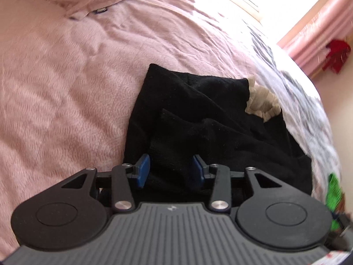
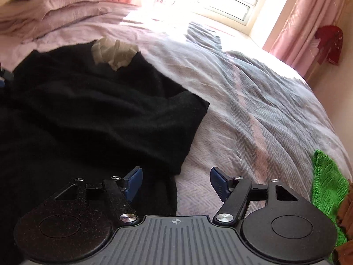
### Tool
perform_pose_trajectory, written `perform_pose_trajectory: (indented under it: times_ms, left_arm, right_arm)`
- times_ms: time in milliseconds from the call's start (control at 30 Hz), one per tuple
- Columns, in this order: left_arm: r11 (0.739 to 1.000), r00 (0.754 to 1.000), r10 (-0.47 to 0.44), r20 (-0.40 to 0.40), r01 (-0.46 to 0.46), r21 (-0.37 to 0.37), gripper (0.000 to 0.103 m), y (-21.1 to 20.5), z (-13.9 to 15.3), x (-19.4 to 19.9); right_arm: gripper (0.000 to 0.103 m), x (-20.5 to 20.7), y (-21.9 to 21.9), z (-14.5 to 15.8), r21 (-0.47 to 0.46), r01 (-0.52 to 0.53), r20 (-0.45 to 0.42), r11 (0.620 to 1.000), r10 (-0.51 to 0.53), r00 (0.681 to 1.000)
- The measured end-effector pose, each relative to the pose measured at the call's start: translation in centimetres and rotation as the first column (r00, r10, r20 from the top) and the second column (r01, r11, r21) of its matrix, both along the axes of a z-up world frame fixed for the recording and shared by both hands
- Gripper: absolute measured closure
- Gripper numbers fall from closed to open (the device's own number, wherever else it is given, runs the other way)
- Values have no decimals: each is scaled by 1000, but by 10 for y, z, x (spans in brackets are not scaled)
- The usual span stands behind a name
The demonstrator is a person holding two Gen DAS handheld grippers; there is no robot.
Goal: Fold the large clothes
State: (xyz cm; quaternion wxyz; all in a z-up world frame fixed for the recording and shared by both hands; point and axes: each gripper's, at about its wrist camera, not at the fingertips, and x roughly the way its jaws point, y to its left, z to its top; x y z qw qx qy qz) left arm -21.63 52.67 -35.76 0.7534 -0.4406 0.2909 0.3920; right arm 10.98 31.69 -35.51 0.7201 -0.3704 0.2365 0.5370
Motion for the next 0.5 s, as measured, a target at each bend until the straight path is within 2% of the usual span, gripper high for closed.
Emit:
perform_pose_trajectory:
  times_ms: [200,300,333,400,433,500]
  left_arm:
    - [996,996,48,71,-43,-76,61,-2,-9,-6]
    - [986,989,109,98,-96,-133,62,4,-21,-5]
    - [983,986,130,108,-114,-141,68,6,-23,-6]
    - [983,984,141,113,-126,-131,102,9,-23,-6]
    - [987,984,135,114,-124,-102,101,8,-18,-6]
    - [994,985,96,141,-101,32,101,0,5,-6]
  right_arm:
    - [37,2,1,-13,-4,-1,26,1000,1,1000]
    - [37,2,5,-17,-9,-18,71,1000,19,997]
    - [37,0,6,-18,-12,-33,97,999,34,995]
    - [37,-5,7,-21,-20,-63,156,998,66,986]
    - [37,-8,8,-22,-21,-75,184,997,77,980]
    - [37,-11,8,-24,-26,-90,235,996,93,968]
